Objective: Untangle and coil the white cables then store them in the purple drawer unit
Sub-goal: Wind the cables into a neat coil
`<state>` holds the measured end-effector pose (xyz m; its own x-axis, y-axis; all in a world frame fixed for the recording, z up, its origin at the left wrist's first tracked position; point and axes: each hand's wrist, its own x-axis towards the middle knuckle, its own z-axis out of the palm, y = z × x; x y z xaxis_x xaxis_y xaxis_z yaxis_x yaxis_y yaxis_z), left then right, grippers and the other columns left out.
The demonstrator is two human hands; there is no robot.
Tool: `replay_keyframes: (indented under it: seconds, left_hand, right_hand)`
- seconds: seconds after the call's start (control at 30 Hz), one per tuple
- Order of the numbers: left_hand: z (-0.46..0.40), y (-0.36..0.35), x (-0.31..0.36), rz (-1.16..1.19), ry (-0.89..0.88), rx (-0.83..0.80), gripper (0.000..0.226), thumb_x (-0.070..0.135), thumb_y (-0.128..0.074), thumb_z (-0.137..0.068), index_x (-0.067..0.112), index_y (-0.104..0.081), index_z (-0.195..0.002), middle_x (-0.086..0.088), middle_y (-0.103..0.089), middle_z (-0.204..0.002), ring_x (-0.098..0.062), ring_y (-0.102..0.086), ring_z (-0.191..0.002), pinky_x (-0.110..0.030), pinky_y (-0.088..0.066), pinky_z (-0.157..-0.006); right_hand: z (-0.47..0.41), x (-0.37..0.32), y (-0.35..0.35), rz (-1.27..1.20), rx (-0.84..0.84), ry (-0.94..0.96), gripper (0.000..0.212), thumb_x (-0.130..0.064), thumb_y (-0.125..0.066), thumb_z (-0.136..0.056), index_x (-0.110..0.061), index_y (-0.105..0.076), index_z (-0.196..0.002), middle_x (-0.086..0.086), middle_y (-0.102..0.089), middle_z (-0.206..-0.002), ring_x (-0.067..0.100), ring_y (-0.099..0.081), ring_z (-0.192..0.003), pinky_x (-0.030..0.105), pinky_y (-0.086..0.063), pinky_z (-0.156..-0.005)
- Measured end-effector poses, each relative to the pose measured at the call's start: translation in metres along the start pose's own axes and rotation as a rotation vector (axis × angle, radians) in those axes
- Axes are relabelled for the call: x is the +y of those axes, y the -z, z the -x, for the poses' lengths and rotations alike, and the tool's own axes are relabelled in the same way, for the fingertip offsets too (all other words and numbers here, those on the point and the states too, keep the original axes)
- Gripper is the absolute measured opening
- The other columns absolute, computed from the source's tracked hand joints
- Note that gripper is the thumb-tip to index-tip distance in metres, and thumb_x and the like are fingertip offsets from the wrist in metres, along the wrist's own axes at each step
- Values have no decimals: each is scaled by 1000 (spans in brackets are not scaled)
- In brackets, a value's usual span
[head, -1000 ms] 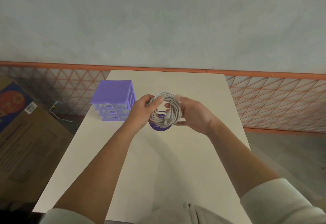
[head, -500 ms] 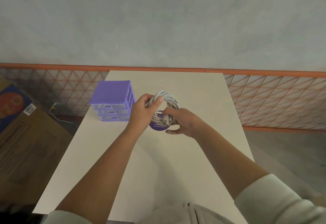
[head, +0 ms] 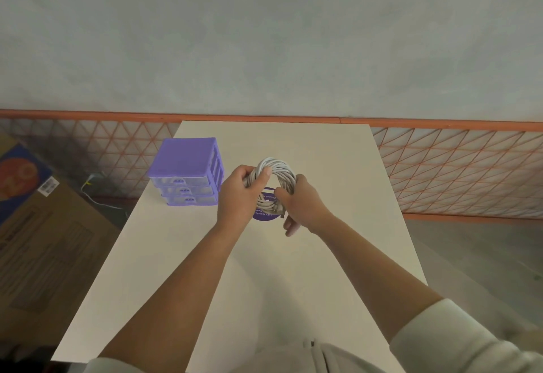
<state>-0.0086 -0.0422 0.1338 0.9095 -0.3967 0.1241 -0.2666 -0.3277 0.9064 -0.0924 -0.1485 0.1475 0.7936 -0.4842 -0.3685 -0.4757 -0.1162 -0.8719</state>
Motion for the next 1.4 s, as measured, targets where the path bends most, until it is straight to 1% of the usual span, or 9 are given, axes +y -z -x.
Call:
replay_keyframes:
  seconds: [0.2, 0.37, 0.5, 0.7, 0.8, 0.93, 1.17, 1.3, 1.4]
  left_hand:
    - [-6, 11, -1, -59, 177, -190, 49, 57, -59, -87, 9, -65, -90, 3, -63, -76, -9, -55, -65, -28, -44, -66]
    - [-2, 13, -3, -174, 160, -268, 52, 76, -57, -75, 26, -67, -88, 13, -69, -79, -8, -66, -79, -33, -52, -76]
    - [3, 6, 0, -304, 102, -176, 46, 72, -50, -83, 30, -59, -99, 16, -62, -83, -13, -62, -87, -35, -51, -81]
    - [6, 3, -3, -350, 53, 13, 54, 68, -43, -89, 19, -62, -101, 3, -67, -87, -24, -63, -88, -39, -51, -81]
    - [6, 1, -2, -372, 57, 47, 56, 69, -42, -88, 17, -61, -99, -1, -68, -90, -28, -62, -90, -39, -50, -81]
    - [4, 2, -2, -465, 56, 70, 59, 71, -41, -87, 16, -60, -94, -3, -67, -89, -30, -61, -88, -37, -48, -75]
    - [-4, 7, 4, -566, -4, 87, 59, 73, -43, -86, 15, -54, -82, 1, -59, -73, -25, -55, -74, -34, -41, -65]
    - [-4, 11, -2, -341, 61, -49, 46, 67, -56, -83, 22, -56, -71, 7, -56, -63, -20, -57, -69, -33, -43, -63]
    - [-6, 16, -5, -157, 143, -104, 37, 56, -65, -83, 24, -56, -66, 10, -50, -53, -14, -52, -58, -29, -39, -59]
  right_hand:
    - [1, -8, 12, 100, -83, 8, 23, -18, -48, -97, -6, -34, -110, 14, -51, -76, 24, -55, -40, 34, -51, -35]
    - [1, -2, 3, 151, -83, 10, 26, -19, -54, -94, -8, -35, -108, 15, -54, -81, 24, -55, -41, 34, -51, -35]
    - [4, 1, -4, 209, -31, 9, 33, -31, -56, -91, -12, -34, -107, 11, -60, -80, 27, -58, -43, 37, -54, -42]
    - [5, 4, -7, 774, 119, -20, 56, -67, -39, -90, -11, -48, -92, 1, -57, -80, 25, -56, -73, 30, -42, -66]
    - [5, 4, -8, 960, 114, 105, 60, -61, -24, -99, -15, -42, -65, -1, -48, -65, 23, -54, -67, 27, -39, -60]
    - [5, 6, -10, 1083, 185, 253, 57, -50, -21, -103, -14, -39, -63, -1, -40, -59, 17, -41, -50, 26, -28, -48]
    - [12, 7, -17, 972, 258, 291, 56, -46, -22, -104, -16, -37, -59, -1, -41, -57, 26, -50, -61, 28, -34, -55]
    - [12, 13, -11, 767, 80, 93, 63, -63, -28, -96, -14, -52, -65, 2, -58, -68, 26, -58, -66, 30, -45, -65]
    - [7, 10, -3, 308, -93, -69, 70, -73, -40, -85, -9, -69, -78, 1, -63, -73, 23, -61, -57, 32, -55, -64]
